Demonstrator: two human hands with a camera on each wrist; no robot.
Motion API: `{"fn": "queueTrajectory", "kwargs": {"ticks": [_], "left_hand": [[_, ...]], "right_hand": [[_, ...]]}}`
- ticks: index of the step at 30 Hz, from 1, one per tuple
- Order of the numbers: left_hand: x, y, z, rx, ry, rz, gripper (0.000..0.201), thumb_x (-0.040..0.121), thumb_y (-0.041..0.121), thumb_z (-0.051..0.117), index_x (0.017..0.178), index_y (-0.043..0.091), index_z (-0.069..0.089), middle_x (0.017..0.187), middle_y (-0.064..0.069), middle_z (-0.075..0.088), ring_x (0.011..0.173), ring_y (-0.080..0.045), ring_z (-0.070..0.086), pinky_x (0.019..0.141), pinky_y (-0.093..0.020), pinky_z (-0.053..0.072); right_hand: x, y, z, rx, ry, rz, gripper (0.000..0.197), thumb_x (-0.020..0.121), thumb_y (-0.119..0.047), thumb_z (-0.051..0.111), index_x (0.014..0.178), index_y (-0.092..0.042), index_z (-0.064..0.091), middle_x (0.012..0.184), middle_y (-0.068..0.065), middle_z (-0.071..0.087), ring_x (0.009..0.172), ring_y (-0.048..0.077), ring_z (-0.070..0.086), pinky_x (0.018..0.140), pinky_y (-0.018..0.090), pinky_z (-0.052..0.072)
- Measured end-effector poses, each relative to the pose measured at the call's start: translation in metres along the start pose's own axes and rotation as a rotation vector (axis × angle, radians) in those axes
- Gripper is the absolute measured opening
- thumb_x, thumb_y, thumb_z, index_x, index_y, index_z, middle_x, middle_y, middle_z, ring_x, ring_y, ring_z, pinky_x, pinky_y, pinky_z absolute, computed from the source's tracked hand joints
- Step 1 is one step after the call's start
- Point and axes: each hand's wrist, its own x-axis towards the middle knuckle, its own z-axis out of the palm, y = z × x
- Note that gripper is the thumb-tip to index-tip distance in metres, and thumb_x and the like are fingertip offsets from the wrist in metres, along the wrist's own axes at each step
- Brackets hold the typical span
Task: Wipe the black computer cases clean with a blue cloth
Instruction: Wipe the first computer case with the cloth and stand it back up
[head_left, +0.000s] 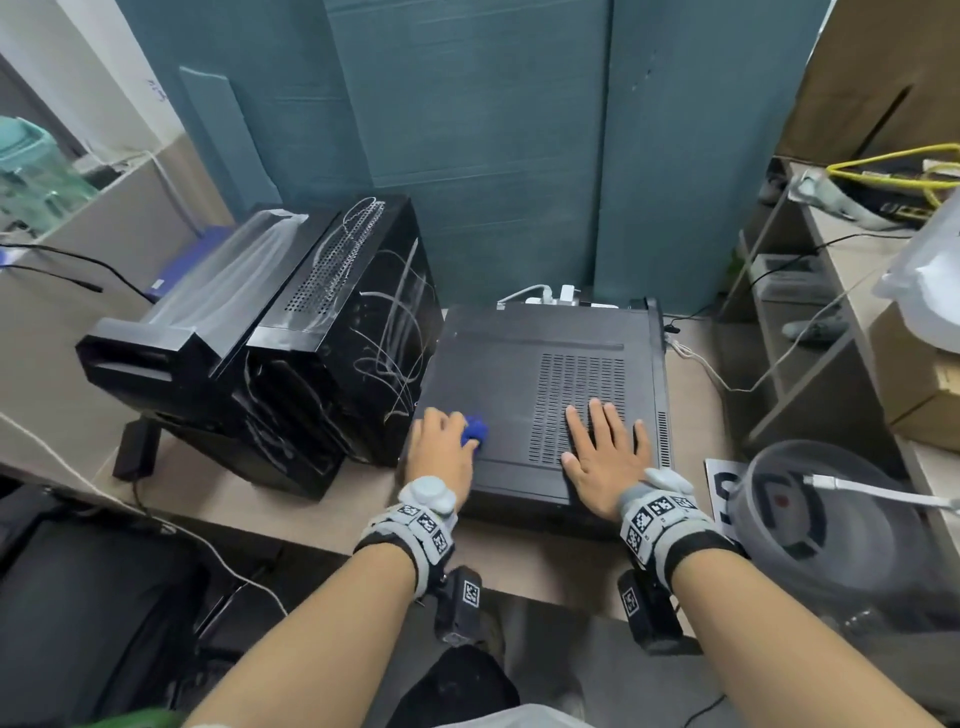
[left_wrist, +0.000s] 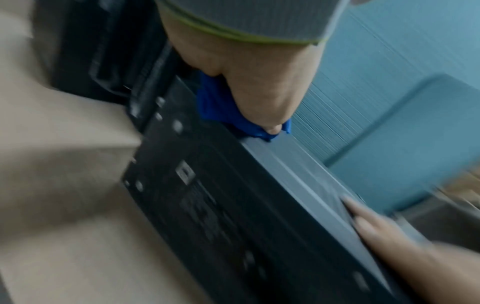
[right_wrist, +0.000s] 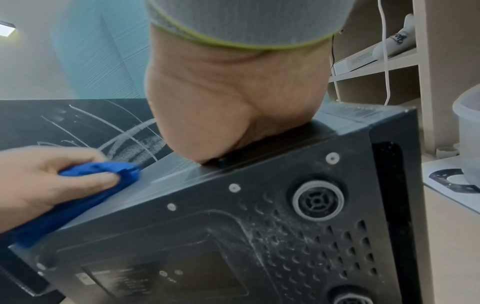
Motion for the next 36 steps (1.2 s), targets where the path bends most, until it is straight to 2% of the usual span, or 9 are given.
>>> {"fn": "queueTrajectory", "kwargs": {"ticks": [3, 5, 10, 15, 19, 23, 30, 33, 36], "left_hand": [[-0.023, 0.052, 0.023, -0.107, -0.112, 0.294, 0.023, 0.082, 0.022, 0.073, 0.102, 0.017, 0.062, 0.105, -0.006, 0.048, 0.091, -0.028, 0.048, 0.080, -0.044, 0.049], [-0.023, 0.057, 0.029, -0.132, -0.132, 0.343, 0.028, 0.081, 0.022, 0.075, 0.107, 0.021, 0.064, 0.106, -0.004, 0.048, 0.090, -0.028, 0.049, 0.078, -0.043, 0.050], [0.018, -0.010, 0.017, -0.131, -0.010, 0.143, 0.035, 0.083, 0.015, 0.070, 0.116, 0.023, 0.072, 0.133, -0.006, 0.061, 0.115, -0.037, 0.057, 0.098, -0.045, 0.047], [0.036, 0.028, 0.021, -0.200, -0.078, -0.111, 0.036, 0.100, 0.015, 0.057, 0.136, 0.013, 0.060, 0.158, -0.007, 0.040, 0.151, -0.029, 0.026, 0.122, -0.042, 0.022], [0.000, 0.105, 0.036, -0.239, -0.286, 0.303, 0.042, 0.102, 0.018, 0.054, 0.144, 0.015, 0.052, 0.162, 0.000, 0.033, 0.152, -0.024, 0.020, 0.119, -0.042, 0.023], [0.014, 0.091, 0.044, -0.275, -0.295, 0.560, 0.044, 0.091, 0.010, 0.069, 0.134, 0.013, 0.063, 0.148, -0.007, 0.052, 0.142, -0.032, 0.041, 0.118, -0.047, 0.033], [0.080, 0.057, 0.030, -0.078, -0.152, -0.031, 0.035, 0.103, 0.019, 0.049, 0.138, 0.016, 0.053, 0.162, -0.004, 0.026, 0.150, -0.031, 0.022, 0.111, -0.048, 0.035], [0.053, 0.104, 0.043, -0.141, -0.215, 0.194, 0.042, 0.102, 0.012, 0.047, 0.144, 0.008, 0.045, 0.161, -0.007, 0.025, 0.150, -0.030, 0.019, 0.118, -0.043, 0.025], [0.024, 0.124, 0.055, -0.328, -0.389, 0.602, 0.051, 0.095, 0.000, 0.057, 0.145, 0.004, 0.050, 0.160, -0.013, 0.032, 0.150, -0.036, 0.024, 0.123, -0.045, 0.023]], "right_hand": [[0.002, 0.001, -0.001, 0.004, 0.004, -0.001, 0.065, 0.106, -0.047, 0.019, 0.160, -0.034, -0.016, 0.168, 0.002, -0.021, 0.155, 0.022, -0.020, 0.123, 0.052, -0.010], [0.001, 0.005, -0.001, 0.024, 0.001, 0.003, 0.065, 0.106, -0.043, 0.022, 0.160, -0.035, -0.014, 0.168, -0.001, -0.021, 0.155, 0.019, -0.019, 0.123, 0.051, -0.009], [0.004, 0.013, -0.007, 0.168, 0.083, 0.016, 0.067, 0.107, -0.033, 0.031, 0.163, -0.025, -0.005, 0.170, -0.008, -0.009, 0.156, 0.011, -0.007, 0.126, 0.039, -0.006], [0.008, 0.041, -0.007, 0.183, 0.130, 0.077, 0.067, 0.106, -0.034, 0.030, 0.163, -0.022, -0.005, 0.170, -0.005, -0.010, 0.156, 0.013, -0.009, 0.125, 0.036, -0.008], [0.011, 0.041, -0.005, 0.161, 0.125, 0.097, 0.069, 0.104, -0.030, 0.030, 0.163, -0.023, -0.005, 0.170, -0.007, -0.011, 0.156, 0.012, -0.008, 0.124, 0.037, -0.007], [0.010, 0.051, -0.010, 0.229, 0.123, 0.044, 0.068, 0.105, -0.023, 0.032, 0.163, -0.024, -0.002, 0.170, -0.008, -0.008, 0.156, 0.010, -0.007, 0.125, 0.035, -0.006], [0.004, 0.058, -0.018, 0.338, 0.102, 0.009, 0.071, 0.103, -0.010, 0.036, 0.163, -0.028, 0.003, 0.170, -0.012, -0.003, 0.155, 0.006, -0.006, 0.126, 0.032, -0.004], [0.017, 0.056, -0.030, 0.355, 0.179, 0.077, 0.075, 0.094, -0.003, 0.041, 0.162, -0.025, 0.017, 0.169, -0.006, 0.016, 0.154, 0.015, 0.015, 0.124, 0.034, 0.012], [0.030, 0.056, -0.033, 0.383, 0.148, 0.117, 0.071, 0.099, -0.008, 0.041, 0.163, -0.020, 0.011, 0.171, -0.003, 0.003, 0.157, 0.016, 0.001, 0.126, 0.038, 0.002]]}}
